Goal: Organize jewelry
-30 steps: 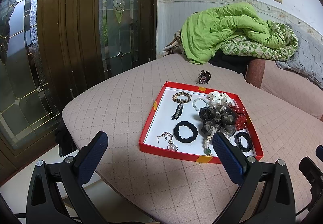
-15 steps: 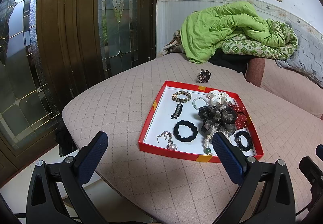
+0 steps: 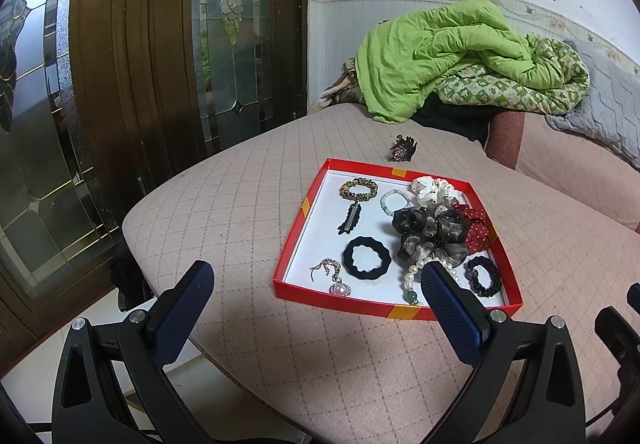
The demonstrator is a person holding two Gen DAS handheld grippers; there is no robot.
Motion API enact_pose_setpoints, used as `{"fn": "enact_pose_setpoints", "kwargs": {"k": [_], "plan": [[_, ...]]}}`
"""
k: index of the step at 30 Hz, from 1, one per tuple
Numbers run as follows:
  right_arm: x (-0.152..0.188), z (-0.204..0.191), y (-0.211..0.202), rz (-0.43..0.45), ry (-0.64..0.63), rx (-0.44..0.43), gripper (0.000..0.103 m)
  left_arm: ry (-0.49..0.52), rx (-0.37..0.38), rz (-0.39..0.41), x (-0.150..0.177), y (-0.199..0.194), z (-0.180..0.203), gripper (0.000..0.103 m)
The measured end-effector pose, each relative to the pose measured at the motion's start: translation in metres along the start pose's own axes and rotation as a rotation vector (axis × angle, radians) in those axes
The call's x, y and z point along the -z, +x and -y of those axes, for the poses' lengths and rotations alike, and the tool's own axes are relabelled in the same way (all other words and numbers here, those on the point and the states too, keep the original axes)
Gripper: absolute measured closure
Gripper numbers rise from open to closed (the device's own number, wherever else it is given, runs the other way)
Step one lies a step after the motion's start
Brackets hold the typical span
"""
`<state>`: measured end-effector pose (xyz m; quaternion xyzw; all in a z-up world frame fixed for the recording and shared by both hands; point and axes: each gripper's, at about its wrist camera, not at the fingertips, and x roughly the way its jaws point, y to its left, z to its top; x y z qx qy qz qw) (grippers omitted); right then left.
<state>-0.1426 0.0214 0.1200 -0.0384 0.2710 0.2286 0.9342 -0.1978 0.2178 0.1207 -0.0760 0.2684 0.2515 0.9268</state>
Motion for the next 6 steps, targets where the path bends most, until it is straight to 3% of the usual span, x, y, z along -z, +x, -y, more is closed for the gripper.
{"fn": "enact_pose_setpoints", "kwargs": {"k": [4,6], "plan": [[0.002,0.011,-0.002,-0.002,0.037,0.005,0.017,0.096,-0.039,-0.004,-0.002,-0.001,0.018,0.000],[0.002,0.024,-0.005,0.000,0.082,0.019,0.017,0.166,-0.014,0.029,-0.004,-0.007,0.034,0.000]]}}
